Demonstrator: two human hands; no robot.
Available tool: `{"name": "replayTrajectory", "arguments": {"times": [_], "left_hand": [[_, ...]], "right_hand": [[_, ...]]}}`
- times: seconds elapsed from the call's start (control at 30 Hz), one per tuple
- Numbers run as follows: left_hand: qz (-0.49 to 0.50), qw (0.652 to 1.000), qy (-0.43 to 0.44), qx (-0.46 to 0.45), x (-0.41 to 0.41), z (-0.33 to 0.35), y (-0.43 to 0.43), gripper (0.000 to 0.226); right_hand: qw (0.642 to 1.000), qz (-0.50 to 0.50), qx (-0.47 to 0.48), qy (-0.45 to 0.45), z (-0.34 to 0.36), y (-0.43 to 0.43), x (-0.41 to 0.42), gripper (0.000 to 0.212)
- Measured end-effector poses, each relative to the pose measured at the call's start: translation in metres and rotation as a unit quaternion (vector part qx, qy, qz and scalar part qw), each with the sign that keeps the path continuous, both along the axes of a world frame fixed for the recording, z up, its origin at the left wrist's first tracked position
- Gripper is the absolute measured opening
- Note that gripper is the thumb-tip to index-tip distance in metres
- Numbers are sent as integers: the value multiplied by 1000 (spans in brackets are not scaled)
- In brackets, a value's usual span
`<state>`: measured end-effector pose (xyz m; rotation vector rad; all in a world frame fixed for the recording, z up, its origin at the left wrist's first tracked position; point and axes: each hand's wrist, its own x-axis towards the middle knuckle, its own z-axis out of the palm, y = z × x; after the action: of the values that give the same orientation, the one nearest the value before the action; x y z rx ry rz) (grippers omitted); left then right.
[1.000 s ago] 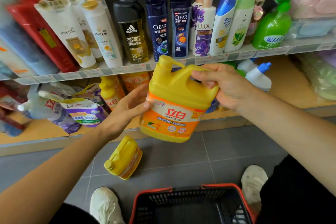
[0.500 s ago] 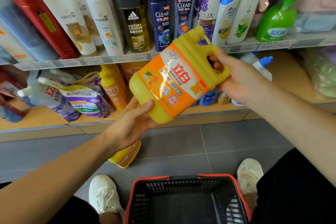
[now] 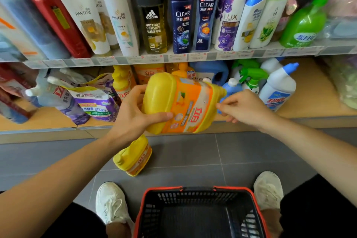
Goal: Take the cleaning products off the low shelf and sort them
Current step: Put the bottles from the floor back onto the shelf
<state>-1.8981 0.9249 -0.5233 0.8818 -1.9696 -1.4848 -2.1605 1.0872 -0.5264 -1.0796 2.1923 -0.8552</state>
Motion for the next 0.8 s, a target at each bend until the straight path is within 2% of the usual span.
{"name": "replayTrajectory", "arguments": {"times": [0.03,0.07,0.1,0.2,0.3,0.4,0.5,0.6,0.7,0.8], "left_hand": [[-11,998,-29,-46,0,0,0,90],[-21,995,-57,-76,-1,0,1,92],[-32,991,-85,-95,-1,-1,2,94],[-68,972,-169,-151,-1,-3,7,95],[-106,958,-192,-186,-4,-3,16,97],[-140,950,-183,-213,-5,-1,22,96],[-175,951,-157,-201,-3,4,21,96],[-201,947,-126,-215,-1,8,17,94],[-172,929,-100,-312,-2,11,20,82],[-177,874,-54,-449,-4,13,30,64]], "right_hand": [[998,28,-59,20,1,-1,3,10],[992,63,-105,30,1,-3,6,15],[986,99,-127,41,1,-4,9,31],[975,187,-112,43,-1,-9,17,75],[964,255,-78,2,-9,-11,29,94],[963,252,-85,-33,-16,-12,40,98],[961,239,-127,-60,-12,-8,45,91],[961,218,-164,-43,-5,-4,47,92],[962,203,-181,-11,1,-3,51,93],[964,192,-183,26,3,-3,53,94]]}}
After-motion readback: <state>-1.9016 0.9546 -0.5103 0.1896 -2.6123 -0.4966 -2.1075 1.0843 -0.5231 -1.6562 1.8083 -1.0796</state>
